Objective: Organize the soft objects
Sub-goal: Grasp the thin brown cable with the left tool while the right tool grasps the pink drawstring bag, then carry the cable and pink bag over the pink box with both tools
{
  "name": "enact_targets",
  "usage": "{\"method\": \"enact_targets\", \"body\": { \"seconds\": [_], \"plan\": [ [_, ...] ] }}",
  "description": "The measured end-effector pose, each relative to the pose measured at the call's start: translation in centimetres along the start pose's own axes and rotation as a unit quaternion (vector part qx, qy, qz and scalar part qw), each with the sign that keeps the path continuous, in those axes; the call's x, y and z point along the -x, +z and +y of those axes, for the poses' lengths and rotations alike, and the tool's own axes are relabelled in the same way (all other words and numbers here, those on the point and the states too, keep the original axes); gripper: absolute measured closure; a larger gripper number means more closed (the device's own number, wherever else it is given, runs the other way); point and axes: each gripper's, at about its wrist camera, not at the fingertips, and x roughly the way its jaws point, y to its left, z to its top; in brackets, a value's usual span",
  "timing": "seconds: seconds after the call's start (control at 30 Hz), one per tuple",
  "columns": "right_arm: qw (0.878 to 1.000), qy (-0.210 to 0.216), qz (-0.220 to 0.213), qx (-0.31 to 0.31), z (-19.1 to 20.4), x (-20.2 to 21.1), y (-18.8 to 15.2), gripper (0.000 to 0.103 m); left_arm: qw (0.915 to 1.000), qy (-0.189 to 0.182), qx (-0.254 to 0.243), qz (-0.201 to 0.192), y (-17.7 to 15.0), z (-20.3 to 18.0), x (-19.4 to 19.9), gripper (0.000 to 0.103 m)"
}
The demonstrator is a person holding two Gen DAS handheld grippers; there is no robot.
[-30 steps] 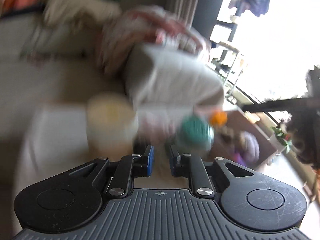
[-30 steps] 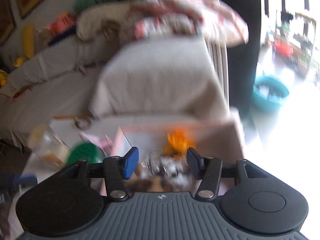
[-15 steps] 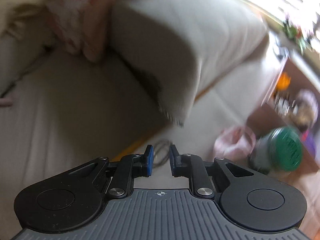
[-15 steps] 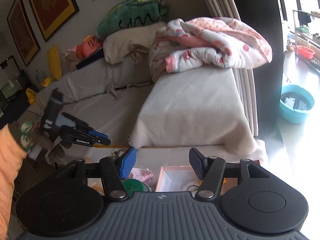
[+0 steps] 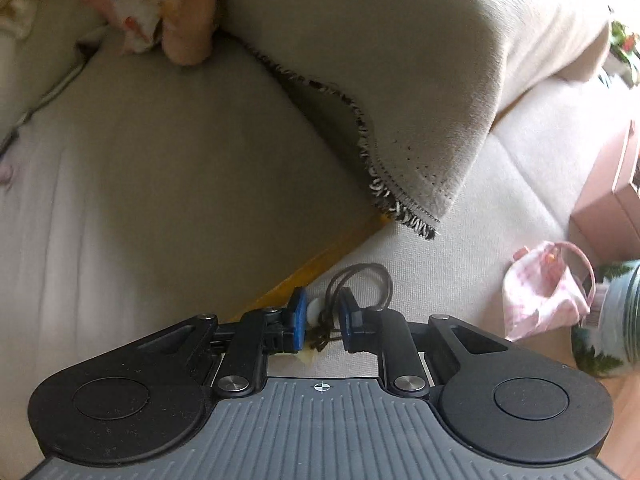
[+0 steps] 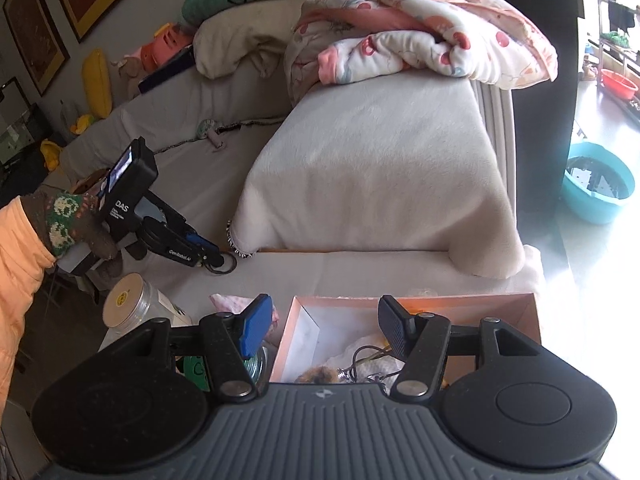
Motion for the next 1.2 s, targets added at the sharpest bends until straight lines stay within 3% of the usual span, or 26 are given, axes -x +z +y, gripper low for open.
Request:
{"method": "enact_targets", "body": {
  "seconds": [0.17, 0.3, 0.43, 0.6, 0.83, 0.9, 0.97, 1.03, 1.1, 1.13, 1.2],
  "plan": [
    [1.0, 0.004, 0.006, 0.008, 1.3, -0.5, 0.0, 0.044, 0.999, 0.017, -0.014, -0.039, -1.8, -1.2, 1.0, 0.087],
    [1.0, -0.001, 0.012, 0.011, 2.8, -0.1, 0.8, 0.044, 0.9951, 0.0, 0.04, -0.091, -4.2, 0.4, 2.9, 0.088],
    [0.999, -0.005, 0.024, 0.029, 5.5, -0.6, 2.2, 0.044, 0.9776, -0.024, 0.128, -0.165, -8.4, 2.8, 5.5, 0.088],
    [0.993, 0.011, 0.116, 0.02, 9.0, -5.9, 4.5, 0.044, 0.9563, -0.04, 0.176, -0.23, -14.6, 3.9, 8.5, 0.088],
    [0.969, -0.067, 0.238, 0.018, 10.8, -16.8, 5.1, 0.044, 0.9257, -0.054, 0.211, -0.31, -22.1, 4.3, 12.3, 0.088],
    [0.96, -0.076, 0.27, 0.002, 10.4, -18.8, 4.7, 0.044, 0.9211, -0.06, 0.215, -0.319, -23.7, 4.6, 13.1, 0.088],
    [0.957, -0.092, 0.275, 0.013, 11.0, -19.6, 4.7, 0.046, 0.9197, -0.064, 0.214, -0.323, -24.7, 4.4, 13.2, 0.088],
    [0.956, -0.089, 0.279, 0.017, 11.5, -19.9, 4.6, 0.055, 0.9183, -0.068, 0.219, -0.323, -25.1, 4.3, 13.1, 0.088],
    [0.955, -0.091, 0.282, 0.032, 12.2, -19.7, 4.5, 0.091, 0.9161, -0.073, 0.225, -0.323, -25.9, 4.3, 13.1, 0.088],
    [0.954, -0.093, 0.281, 0.038, 12.4, -19.5, 4.4, 0.099, 0.9153, -0.073, 0.229, -0.324, -26.3, 4.2, 13.4, 0.088],
    [0.96, -0.088, 0.264, 0.041, 12.9, -18.2, 4.7, 0.102, 0.9141, -0.072, 0.232, -0.324, -27.0, 4.0, 13.9, 0.088]
  ]
}}
